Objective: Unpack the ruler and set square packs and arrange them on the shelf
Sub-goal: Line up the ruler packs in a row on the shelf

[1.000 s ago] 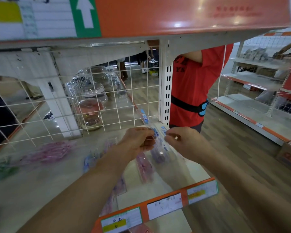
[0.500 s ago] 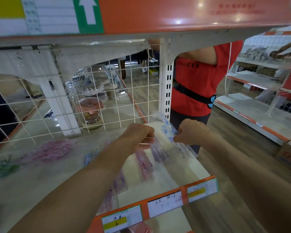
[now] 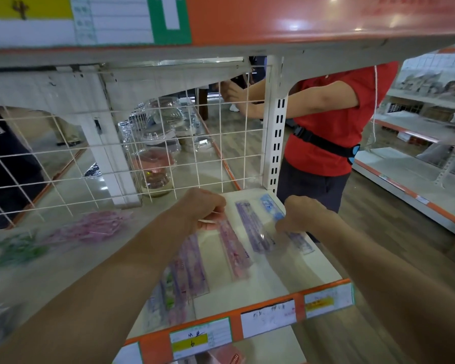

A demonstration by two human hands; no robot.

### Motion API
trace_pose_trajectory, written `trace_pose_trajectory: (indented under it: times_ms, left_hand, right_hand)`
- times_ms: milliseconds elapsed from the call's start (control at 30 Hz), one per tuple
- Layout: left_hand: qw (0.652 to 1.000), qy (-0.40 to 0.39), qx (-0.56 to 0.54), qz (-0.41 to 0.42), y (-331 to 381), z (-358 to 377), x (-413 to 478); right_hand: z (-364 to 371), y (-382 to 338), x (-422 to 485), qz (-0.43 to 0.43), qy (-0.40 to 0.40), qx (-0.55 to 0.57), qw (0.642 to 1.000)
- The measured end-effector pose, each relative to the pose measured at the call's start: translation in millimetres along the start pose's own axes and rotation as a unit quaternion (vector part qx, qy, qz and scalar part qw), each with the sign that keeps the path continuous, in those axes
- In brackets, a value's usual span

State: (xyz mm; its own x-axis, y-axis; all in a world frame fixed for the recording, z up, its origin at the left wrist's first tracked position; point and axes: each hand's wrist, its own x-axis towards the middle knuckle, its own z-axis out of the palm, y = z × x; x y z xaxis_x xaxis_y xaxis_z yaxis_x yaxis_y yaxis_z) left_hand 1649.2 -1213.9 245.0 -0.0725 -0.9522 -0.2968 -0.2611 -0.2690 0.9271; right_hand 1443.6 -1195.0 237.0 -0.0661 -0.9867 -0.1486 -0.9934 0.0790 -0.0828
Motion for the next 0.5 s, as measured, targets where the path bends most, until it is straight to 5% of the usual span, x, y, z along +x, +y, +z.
trace_pose_trajectory:
  times_ms: [200, 367, 500]
  left_hand:
    - [0.999, 0.003, 0.031, 0.006, -2, -18, -6]
    - [0.999, 0.023, 0.019, -0.020, -17, -56, -19]
    - [0.998, 0.045, 0.009, -0.040, -31, -81, -28]
  right_hand:
    - [1, -24, 4, -0.072, 0.041, 0.031, 0.996]
    - [1, -73, -17, -0.173, -0.007, 0.155, 0.973]
    - [9, -114, -35, -0.218, -0.025, 0.136, 0.966]
